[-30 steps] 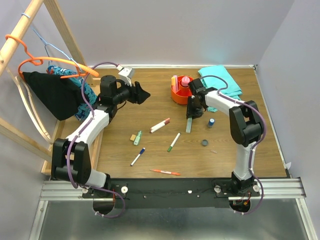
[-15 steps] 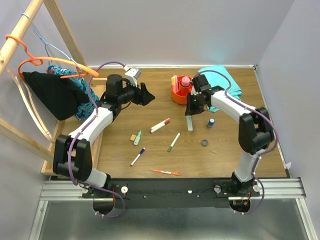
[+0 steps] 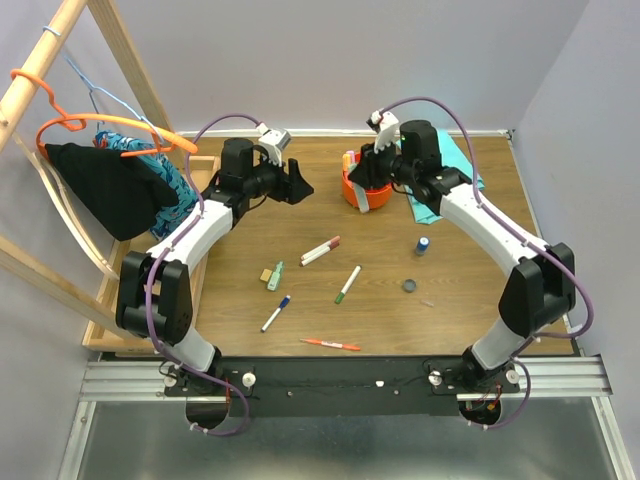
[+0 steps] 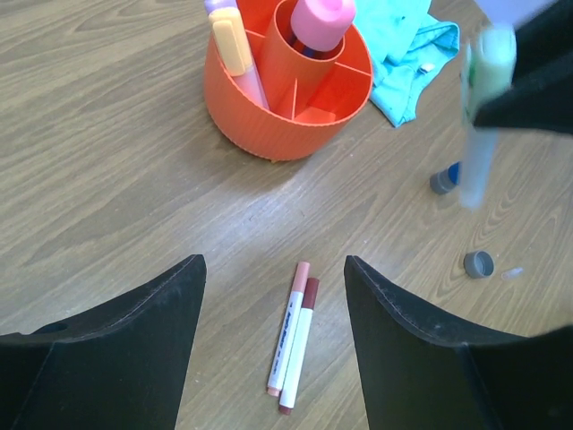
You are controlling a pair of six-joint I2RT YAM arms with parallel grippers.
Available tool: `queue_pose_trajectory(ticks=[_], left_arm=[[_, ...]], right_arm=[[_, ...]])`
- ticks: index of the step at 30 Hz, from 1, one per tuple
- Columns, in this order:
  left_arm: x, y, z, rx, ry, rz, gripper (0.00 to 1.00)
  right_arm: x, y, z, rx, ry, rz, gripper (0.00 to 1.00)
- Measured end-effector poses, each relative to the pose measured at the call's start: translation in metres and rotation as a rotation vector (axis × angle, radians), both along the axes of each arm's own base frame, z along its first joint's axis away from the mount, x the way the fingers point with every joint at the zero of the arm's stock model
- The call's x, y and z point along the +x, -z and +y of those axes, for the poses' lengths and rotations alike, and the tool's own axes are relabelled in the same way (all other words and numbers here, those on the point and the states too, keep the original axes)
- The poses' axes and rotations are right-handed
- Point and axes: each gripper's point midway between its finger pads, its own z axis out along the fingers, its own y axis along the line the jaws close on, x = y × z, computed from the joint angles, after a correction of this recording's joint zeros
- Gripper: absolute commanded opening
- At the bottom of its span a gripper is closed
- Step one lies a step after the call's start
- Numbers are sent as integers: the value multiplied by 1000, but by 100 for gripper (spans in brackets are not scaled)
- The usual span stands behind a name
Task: Sort the stationery into containers
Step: Pick up the pen from the center of the board, then place the pen in the storage box.
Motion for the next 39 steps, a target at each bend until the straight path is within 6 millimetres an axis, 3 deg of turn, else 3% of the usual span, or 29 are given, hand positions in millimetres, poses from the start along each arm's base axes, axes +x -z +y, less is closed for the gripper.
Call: queue_pose_trajectory(ticks=[5, 12, 16, 20, 26, 39], left_arm=[[-2, 3, -1, 13, 9, 5, 76], [-6, 8, 1, 28, 14, 25, 77], [-6, 9, 1, 29, 14, 29, 77], [-7, 10, 1, 29, 15, 30, 77], [-8, 13, 1, 30, 15, 37, 77], [-6, 25, 1, 38, 15, 66, 79]], right_arm=[[39, -17, 17, 14, -26, -183, 7], [85, 9, 31, 2, -7, -268, 6], [100, 26, 33, -19, 8, -299, 6], [114, 26, 33, -28, 31, -363, 6], [126, 30, 33, -37, 52, -410, 6], [128, 51, 26, -71, 80, -402, 6]])
